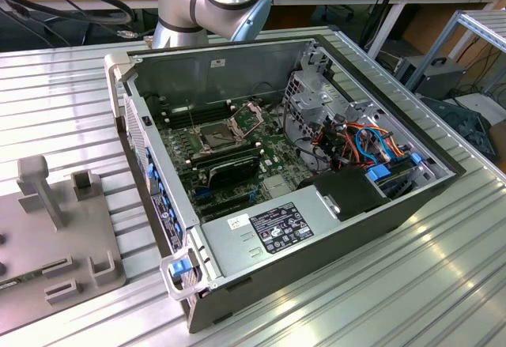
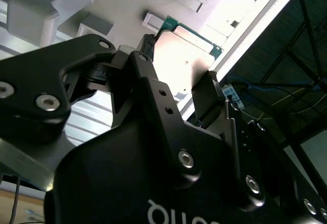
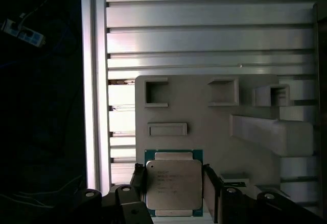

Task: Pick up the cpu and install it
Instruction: 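Pick up the cpu and move it towards the insertion slot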

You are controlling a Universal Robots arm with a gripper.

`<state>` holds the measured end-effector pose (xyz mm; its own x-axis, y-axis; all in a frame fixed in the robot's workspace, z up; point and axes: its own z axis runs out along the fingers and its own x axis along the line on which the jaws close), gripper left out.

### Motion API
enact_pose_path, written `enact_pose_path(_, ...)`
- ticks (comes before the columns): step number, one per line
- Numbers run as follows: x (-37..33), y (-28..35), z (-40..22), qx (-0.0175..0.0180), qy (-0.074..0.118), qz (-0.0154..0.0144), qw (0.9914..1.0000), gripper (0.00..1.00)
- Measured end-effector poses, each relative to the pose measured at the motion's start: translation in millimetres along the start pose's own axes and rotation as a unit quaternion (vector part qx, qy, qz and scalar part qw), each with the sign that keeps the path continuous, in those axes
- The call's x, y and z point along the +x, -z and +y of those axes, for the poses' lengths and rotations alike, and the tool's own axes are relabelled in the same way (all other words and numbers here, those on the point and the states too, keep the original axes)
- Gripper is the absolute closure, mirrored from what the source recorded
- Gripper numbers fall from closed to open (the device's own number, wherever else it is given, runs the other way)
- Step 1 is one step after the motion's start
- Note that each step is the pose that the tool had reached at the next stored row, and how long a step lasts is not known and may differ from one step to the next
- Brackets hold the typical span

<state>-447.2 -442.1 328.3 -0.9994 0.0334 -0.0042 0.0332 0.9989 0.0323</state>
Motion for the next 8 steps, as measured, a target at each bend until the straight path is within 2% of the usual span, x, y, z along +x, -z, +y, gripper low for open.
enact_pose_path(8, 0.0, 0.4, 0.0, 0.0000, 0.000, 0.0000, 1.00000, 0.45)
